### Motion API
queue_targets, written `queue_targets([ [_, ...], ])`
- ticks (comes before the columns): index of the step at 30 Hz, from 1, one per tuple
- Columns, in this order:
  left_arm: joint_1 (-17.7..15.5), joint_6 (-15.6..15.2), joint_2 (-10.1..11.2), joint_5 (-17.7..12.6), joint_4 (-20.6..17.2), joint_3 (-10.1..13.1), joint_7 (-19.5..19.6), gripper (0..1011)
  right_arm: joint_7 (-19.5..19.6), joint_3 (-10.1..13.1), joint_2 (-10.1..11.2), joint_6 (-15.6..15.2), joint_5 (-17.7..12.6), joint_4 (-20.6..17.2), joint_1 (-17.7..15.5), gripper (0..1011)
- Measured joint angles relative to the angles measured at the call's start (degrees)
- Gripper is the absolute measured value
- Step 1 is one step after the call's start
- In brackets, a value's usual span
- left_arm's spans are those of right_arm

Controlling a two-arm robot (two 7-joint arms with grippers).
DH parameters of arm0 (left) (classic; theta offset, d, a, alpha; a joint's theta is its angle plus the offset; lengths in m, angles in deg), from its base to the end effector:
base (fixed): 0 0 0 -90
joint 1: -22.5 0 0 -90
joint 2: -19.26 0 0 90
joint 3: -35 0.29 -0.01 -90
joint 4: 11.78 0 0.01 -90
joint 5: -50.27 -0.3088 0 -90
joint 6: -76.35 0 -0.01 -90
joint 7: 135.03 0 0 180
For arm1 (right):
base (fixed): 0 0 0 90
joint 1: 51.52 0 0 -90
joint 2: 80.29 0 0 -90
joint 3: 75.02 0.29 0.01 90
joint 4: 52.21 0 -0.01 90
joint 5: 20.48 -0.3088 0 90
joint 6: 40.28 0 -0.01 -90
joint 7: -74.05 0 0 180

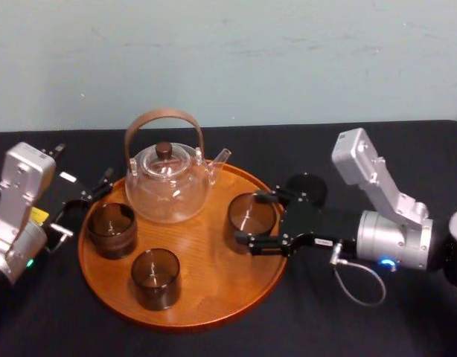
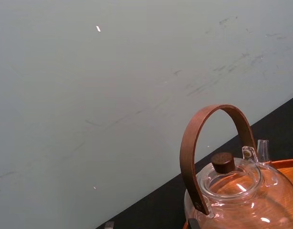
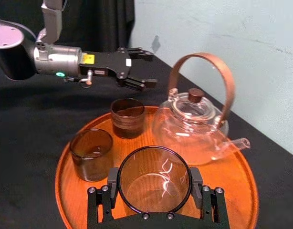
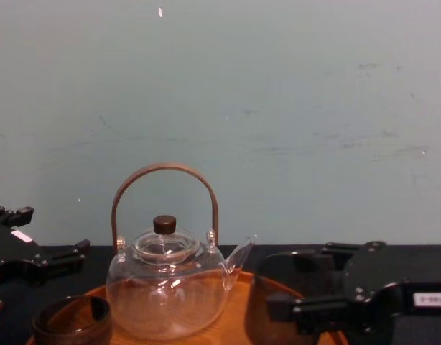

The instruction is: Pick up the glass from the table and place it on the tray.

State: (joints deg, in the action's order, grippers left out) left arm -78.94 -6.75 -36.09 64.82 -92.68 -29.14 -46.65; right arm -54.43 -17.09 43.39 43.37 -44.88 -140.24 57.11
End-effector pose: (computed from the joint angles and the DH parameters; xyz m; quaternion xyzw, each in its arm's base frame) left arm 0.3581 0.0827 -0.3022 0.1415 -0.1325 0.5800 0.7912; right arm 0.3772 -0.0277 -0.2490 -0.1377 -0.0162 -0.2314 0.9629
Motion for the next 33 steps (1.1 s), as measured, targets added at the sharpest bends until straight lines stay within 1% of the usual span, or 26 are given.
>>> queue_targets([
  [6, 0.0, 0.0, 0.0, 0.0, 0.0, 0.0, 0.0, 1001, -0.51, -1.91, -1.49, 0.51, 0.19, 1.77, 1.18, 903],
  [16, 0.0, 0.0, 0.0, 0.0, 0.0, 0.0, 0.0, 1001, -1.05, -4.1, -3.18, 0.7, 0.63, 4.5, 2.48, 903],
  [25, 0.0, 0.0, 0.0, 0.0, 0.0, 0.0, 0.0, 1002, -1.1, -5.43, -4.22, 1.02, 1.45, 7.06, 3.12, 903],
  [33, 0.0, 0.0, 0.0, 0.0, 0.0, 0.0, 0.0, 1002, -1.11, -5.91, -4.93, 1.25, 1.9, 8.77, 3.19, 904],
])
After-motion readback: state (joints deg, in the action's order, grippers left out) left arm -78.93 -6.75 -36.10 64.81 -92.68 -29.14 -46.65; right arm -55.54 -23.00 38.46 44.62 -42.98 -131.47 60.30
